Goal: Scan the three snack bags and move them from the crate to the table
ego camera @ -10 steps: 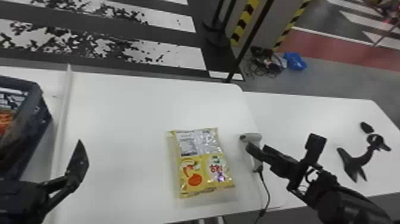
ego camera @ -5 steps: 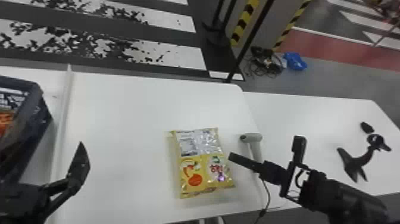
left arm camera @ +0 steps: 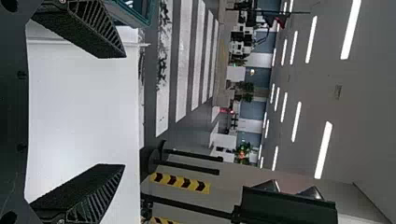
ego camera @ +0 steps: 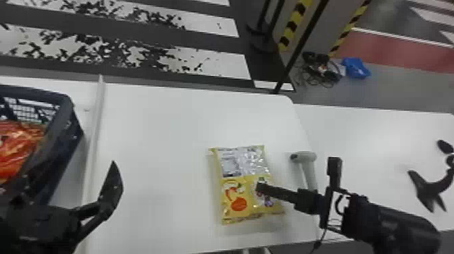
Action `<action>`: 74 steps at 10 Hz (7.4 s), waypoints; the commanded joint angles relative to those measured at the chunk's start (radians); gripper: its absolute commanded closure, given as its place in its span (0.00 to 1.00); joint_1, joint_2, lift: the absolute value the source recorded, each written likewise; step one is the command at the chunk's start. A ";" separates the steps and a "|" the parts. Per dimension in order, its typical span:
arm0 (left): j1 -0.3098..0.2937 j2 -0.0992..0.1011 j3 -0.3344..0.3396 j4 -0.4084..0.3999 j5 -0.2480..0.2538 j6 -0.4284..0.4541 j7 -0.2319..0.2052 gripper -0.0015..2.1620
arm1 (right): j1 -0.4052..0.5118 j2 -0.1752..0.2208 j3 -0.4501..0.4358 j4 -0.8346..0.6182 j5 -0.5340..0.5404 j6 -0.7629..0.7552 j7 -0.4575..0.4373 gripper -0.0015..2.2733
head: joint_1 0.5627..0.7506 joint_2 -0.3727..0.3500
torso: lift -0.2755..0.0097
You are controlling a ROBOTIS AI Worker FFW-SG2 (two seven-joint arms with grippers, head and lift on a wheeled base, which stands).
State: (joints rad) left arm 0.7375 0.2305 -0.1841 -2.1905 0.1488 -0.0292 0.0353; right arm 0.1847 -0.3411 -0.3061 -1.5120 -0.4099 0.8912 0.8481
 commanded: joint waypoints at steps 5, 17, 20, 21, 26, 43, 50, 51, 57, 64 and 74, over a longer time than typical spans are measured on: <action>0.008 -0.002 0.000 0.003 0.002 -0.017 0.000 0.01 | 0.027 -0.001 -0.016 -0.057 -0.038 -0.039 0.072 0.98 | 0.70 0.20 | 0.75; 0.019 0.001 0.002 0.032 -0.003 -0.033 0.012 0.01 | -0.128 0.010 -0.386 0.408 -0.362 -0.754 -0.577 0.98 | 0.70 0.03 | 0.75; 0.017 0.004 -0.003 0.037 -0.003 -0.045 0.008 0.01 | -0.163 0.001 -0.326 0.538 -0.293 -0.784 -0.687 0.63 | 0.70 0.03 | 0.75; 0.016 0.004 -0.006 0.037 -0.003 -0.045 0.008 0.01 | -0.162 0.005 -0.311 0.538 -0.273 -0.812 -0.692 0.12 | 0.70 0.03 | 0.75; 0.014 0.007 -0.018 0.031 -0.008 -0.045 0.011 0.01 | -0.039 0.005 -0.284 0.289 -0.236 -0.742 -0.827 0.01 | 0.70 0.03 | 0.75; -0.003 -0.022 0.144 -0.051 0.041 -0.002 0.015 0.01 | 0.510 0.162 0.380 -0.498 0.206 -1.100 -0.889 0.04 | 0.70 0.45 | 0.75; -0.362 -0.028 0.434 -0.097 0.152 0.826 0.009 0.04 | 0.509 0.139 0.394 -0.462 0.232 -1.128 -0.888 0.04 | 0.70 0.71 | 0.75; -0.409 -0.023 0.445 -0.075 0.153 0.863 0.008 0.04 | 0.507 0.133 0.400 -0.459 0.232 -1.128 -0.888 0.04 | 0.70 0.75 | 0.75; -0.641 0.004 0.407 0.112 0.140 1.265 0.002 0.07 | 0.510 0.126 0.412 -0.412 0.250 -1.162 -0.889 0.04 | 0.70 0.80 | 0.75; -0.701 0.013 0.365 0.267 0.086 1.299 -0.017 0.11 | 0.476 0.070 0.453 -0.386 0.246 -1.162 -0.914 0.04 | 0.70 0.81 | 0.75; -0.622 0.003 0.413 0.135 0.084 1.194 0.006 0.80 | 0.461 0.077 0.453 -0.364 0.224 -1.199 -0.916 0.04 | 0.70 0.83 | 0.75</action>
State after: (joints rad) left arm 0.1061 0.2331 0.2239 -2.0412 0.2315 1.1748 0.0387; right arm 0.6469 -0.2639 0.1473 -1.8754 -0.1867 -0.3075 -0.0675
